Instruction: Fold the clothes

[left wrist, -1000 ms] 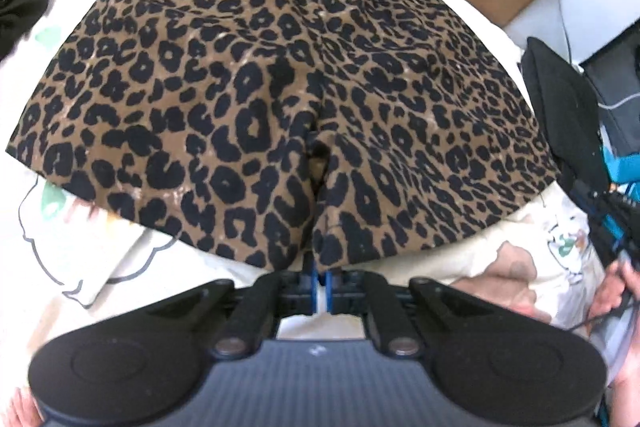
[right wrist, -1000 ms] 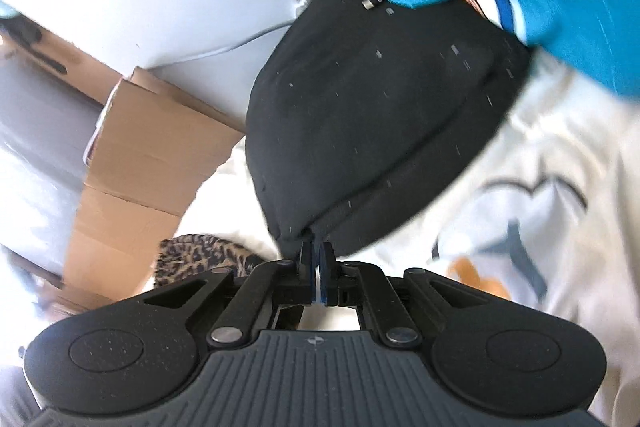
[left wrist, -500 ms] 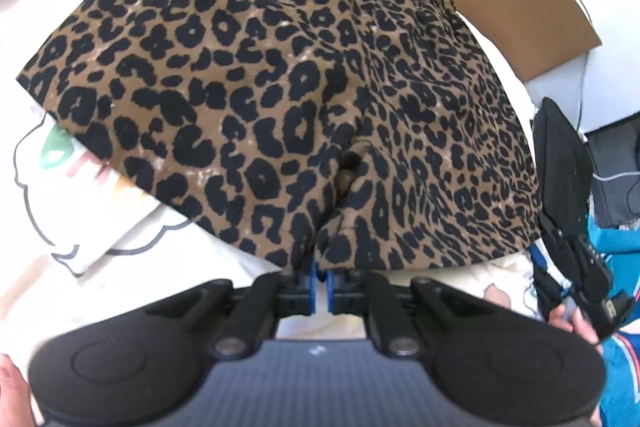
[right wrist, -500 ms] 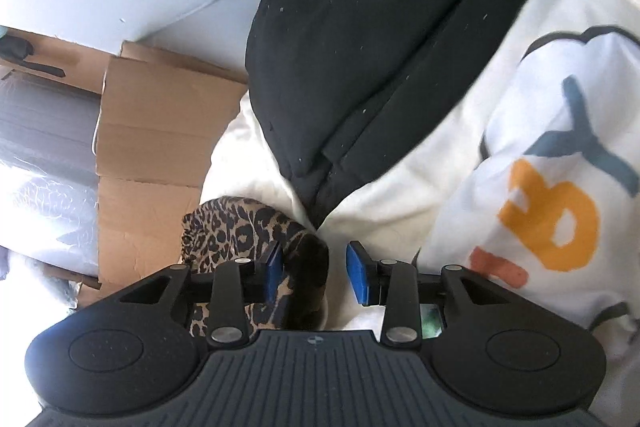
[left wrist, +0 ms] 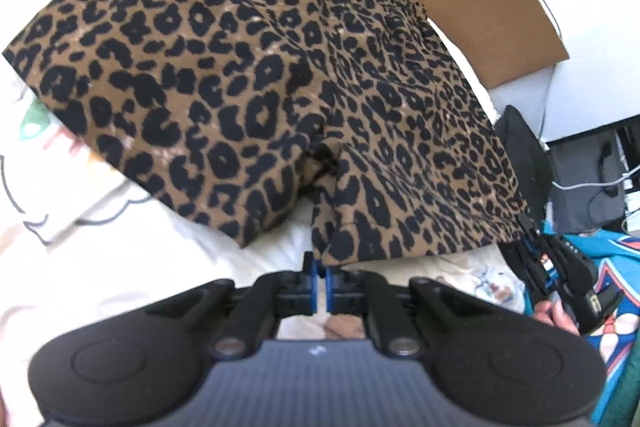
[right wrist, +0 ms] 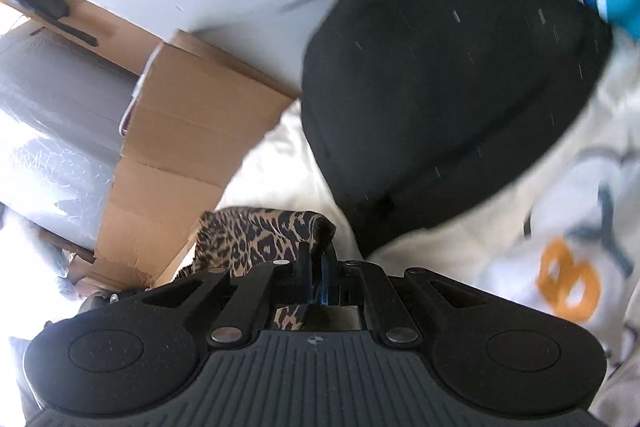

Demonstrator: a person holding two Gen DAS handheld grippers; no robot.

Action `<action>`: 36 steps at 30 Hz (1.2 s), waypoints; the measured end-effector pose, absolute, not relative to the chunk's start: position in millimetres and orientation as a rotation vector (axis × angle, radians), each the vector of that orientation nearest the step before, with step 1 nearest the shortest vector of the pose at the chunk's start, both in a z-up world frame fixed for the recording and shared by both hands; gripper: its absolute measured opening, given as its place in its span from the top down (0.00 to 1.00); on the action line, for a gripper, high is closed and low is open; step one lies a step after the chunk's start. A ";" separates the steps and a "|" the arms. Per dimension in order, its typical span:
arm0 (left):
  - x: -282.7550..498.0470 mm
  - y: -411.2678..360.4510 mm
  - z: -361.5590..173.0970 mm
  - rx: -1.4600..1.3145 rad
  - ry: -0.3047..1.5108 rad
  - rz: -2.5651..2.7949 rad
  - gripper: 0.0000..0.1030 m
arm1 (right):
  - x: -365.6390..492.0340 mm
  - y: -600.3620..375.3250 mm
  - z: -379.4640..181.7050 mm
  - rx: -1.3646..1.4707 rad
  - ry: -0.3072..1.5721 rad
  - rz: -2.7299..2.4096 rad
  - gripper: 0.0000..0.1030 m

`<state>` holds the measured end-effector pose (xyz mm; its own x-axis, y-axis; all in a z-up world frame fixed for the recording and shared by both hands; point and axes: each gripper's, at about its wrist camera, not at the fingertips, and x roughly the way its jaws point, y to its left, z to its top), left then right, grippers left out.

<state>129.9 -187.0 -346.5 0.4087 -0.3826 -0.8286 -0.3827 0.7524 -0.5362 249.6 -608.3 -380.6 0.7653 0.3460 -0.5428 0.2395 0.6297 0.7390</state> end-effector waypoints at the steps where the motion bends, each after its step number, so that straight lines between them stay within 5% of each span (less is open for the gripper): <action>1: 130.7 -189.2 -349.9 -0.775 1.188 -0.002 0.97 | 251.5 -608.4 -376.7 0.891 0.722 0.060 0.98; 16: 150.8 -218.6 -404.4 -0.804 1.286 0.025 0.96 | 278.6 -604.9 -406.5 0.741 0.829 -0.015 0.97; 24: 157.8 -235.1 -386.9 -0.689 1.347 0.009 0.91 | 261.7 -611.6 -373.7 0.729 0.891 -0.057 0.70; 29: 152.9 -223.1 -362.3 -0.647 1.383 0.051 0.82 | 252.5 -611.4 -328.1 0.721 0.889 -0.041 0.65; 36: 162.5 -211.0 -293.4 -0.562 1.364 0.024 0.81 | 248.7 -591.5 -252.0 0.698 0.874 0.046 0.55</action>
